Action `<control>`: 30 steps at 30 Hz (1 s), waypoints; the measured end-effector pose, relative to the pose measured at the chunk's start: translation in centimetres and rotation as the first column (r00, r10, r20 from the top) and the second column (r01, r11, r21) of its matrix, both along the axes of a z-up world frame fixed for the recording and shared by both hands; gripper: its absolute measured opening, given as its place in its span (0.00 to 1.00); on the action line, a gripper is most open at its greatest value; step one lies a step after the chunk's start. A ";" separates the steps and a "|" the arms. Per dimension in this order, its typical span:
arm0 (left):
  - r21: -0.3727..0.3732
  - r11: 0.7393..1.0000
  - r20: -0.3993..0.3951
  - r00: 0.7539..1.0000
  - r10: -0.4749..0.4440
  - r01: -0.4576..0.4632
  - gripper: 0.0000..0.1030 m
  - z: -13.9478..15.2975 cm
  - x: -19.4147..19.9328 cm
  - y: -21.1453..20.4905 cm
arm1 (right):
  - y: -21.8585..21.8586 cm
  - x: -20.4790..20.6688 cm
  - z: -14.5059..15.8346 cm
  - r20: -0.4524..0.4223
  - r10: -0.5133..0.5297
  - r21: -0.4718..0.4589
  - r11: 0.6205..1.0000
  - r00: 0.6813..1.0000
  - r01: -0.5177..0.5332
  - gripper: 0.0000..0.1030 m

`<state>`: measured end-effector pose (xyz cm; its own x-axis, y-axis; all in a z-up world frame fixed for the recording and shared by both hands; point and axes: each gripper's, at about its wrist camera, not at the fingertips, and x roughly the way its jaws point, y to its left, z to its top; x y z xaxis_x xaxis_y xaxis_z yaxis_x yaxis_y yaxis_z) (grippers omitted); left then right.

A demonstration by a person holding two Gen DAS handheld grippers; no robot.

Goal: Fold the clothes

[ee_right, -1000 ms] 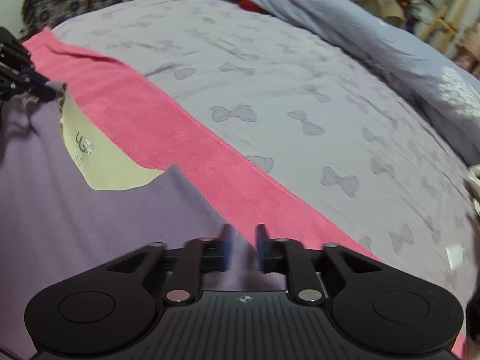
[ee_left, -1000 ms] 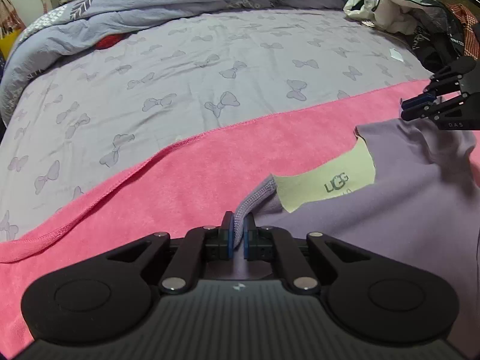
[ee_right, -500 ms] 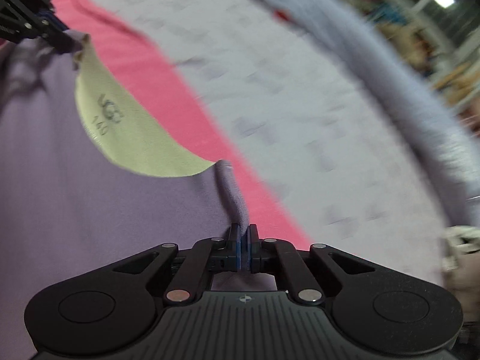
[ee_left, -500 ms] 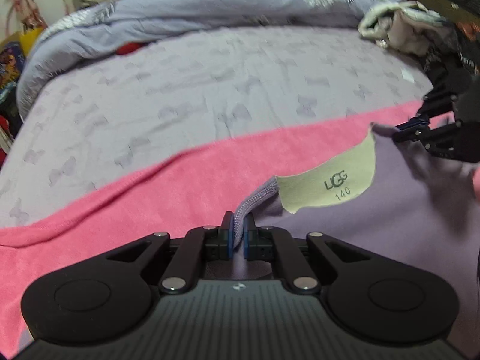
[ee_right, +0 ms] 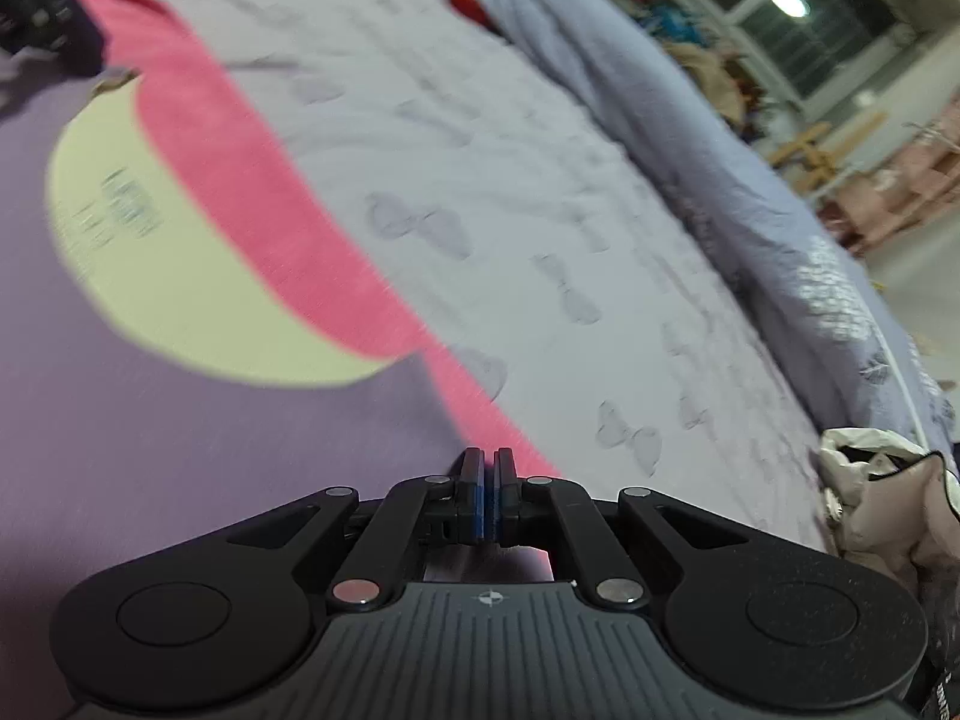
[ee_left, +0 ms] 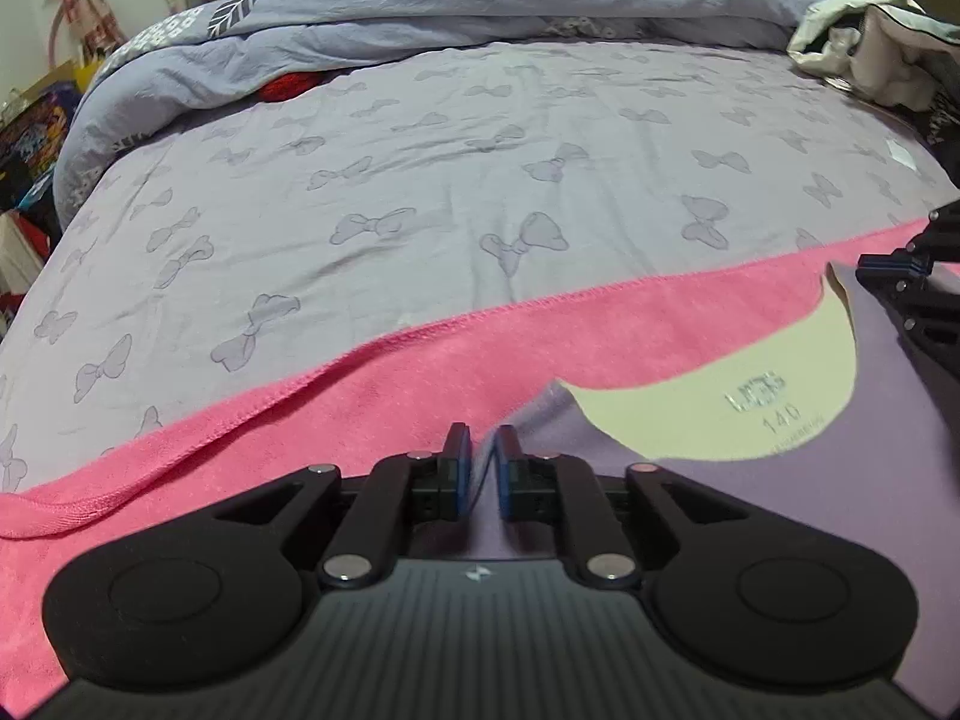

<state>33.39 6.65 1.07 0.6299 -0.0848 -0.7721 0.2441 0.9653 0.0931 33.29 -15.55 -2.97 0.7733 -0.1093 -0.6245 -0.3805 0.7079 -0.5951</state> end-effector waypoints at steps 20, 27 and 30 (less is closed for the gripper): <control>0.138 0.957 0.094 0.959 -0.268 0.254 0.58 3.4 -8.4 -4.3 | 0.5 -5.1 3.3 -0.148 0.014 0.400 0.915 0.989 0.047 0.23; -0.086 0.996 0.009 1.000 0.026 -0.025 1.00 -0.2 -2.4 -1.5 | -3.3 3.4 1.7 -0.229 -0.307 0.612 0.693 0.924 0.382 0.99; -0.120 0.978 -0.033 0.985 0.170 -0.172 0.98 1.4 -1.1 0.4 | -3.6 2.8 4.8 -0.204 -0.331 0.616 0.688 0.921 0.383 0.77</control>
<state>32.33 7.04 2.51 0.6255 -0.0714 -0.7770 0.0751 0.9967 -0.0312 36.11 -19.20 1.87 0.7104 0.0722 -0.7000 -0.0414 0.9973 0.0609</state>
